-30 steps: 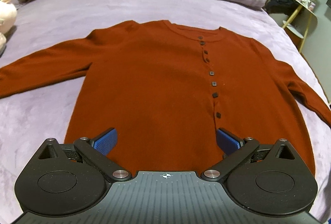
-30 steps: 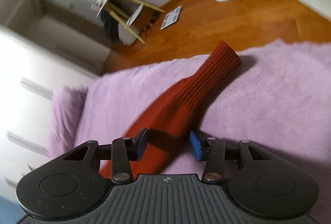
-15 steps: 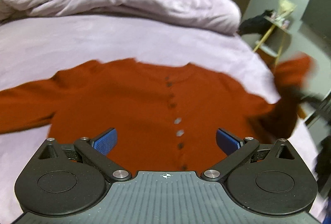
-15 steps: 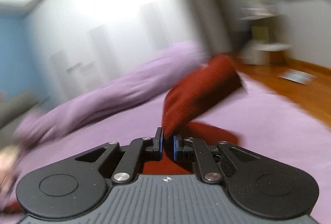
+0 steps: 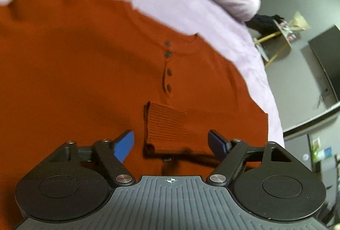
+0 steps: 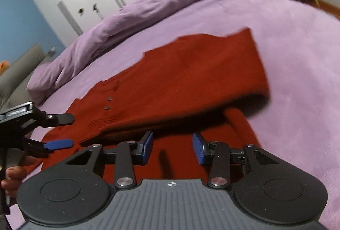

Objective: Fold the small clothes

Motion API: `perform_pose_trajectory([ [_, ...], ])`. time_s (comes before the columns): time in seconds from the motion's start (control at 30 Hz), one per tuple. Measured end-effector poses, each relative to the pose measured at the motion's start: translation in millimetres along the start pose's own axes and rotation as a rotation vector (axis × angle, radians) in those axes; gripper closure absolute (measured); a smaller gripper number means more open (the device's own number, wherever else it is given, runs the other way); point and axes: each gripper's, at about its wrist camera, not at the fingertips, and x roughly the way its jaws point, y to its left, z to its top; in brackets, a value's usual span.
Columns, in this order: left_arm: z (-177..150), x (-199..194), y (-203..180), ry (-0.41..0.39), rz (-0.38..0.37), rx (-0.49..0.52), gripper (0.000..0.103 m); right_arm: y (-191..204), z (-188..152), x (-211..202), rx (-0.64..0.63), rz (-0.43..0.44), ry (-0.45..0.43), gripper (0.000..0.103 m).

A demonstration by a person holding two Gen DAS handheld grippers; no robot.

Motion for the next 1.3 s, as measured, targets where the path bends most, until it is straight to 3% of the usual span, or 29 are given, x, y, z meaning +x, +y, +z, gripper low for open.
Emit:
perform_pose_trajectory([
  [0.03, 4, 8, 3, 0.019, 0.006, -0.014, 0.031, -4, -3, -2, 0.014, 0.006, -0.005, 0.066],
  [0.1, 6, 15, 3, 0.032, 0.008, -0.016, 0.032, -10, -9, -5, 0.031, 0.017, -0.012, 0.067],
  [0.17, 6, 17, -1, 0.031, 0.005, -0.007, 0.042, -12, -15, -7, 0.037, 0.023, -0.019, 0.067],
  [0.3, 6, 27, -5, 0.046, 0.037, 0.000, 0.090, -15, -16, -4, 0.043, 0.026, -0.034, 0.067],
  [0.43, 11, 26, -16, 0.021, 0.062, 0.040, 0.096, -13, -14, -8, 0.035, 0.015, -0.036, 0.068],
  [0.53, 20, -5, -37, -0.120, 0.106, 0.190, 0.097, -11, -10, -8, -0.010, -0.031, -0.034, 0.076],
  [0.63, 30, -44, -52, -0.339, 0.268, 0.374, 0.097, -11, -3, -9, -0.080, -0.163, -0.061, 0.078],
  [0.7, 35, -57, -54, -0.418, 0.394, 0.476, 0.097, -13, 2, -10, -0.106, -0.237, -0.073, 0.079],
  [0.8, 36, -60, -39, -0.430, 0.486, 0.531, 0.096, -14, 8, -10, -0.098, -0.236, -0.062, 0.078],
  [0.93, 37, -51, -5, -0.363, 0.453, 0.407, 0.096, -11, 23, -12, -0.009, -0.075, -0.069, 0.061],
  [0.97, 38, -47, 5, -0.347, 0.446, 0.373, 0.096, -10, 29, -9, 0.005, -0.053, -0.074, 0.060],
  [1.1, 43, -52, 34, -0.319, 0.405, 0.288, 0.097, 6, 56, 17, -0.077, -0.146, -0.097, 0.051],
  [1.17, 44, -52, 38, -0.323, 0.396, 0.286, 0.097, 8, 68, 37, -0.103, -0.195, -0.074, 0.050],
  [1.3, 47, -52, 28, -0.347, 0.389, 0.333, 0.097, 8, 89, 87, -0.130, -0.292, 0.021, 0.065],
])
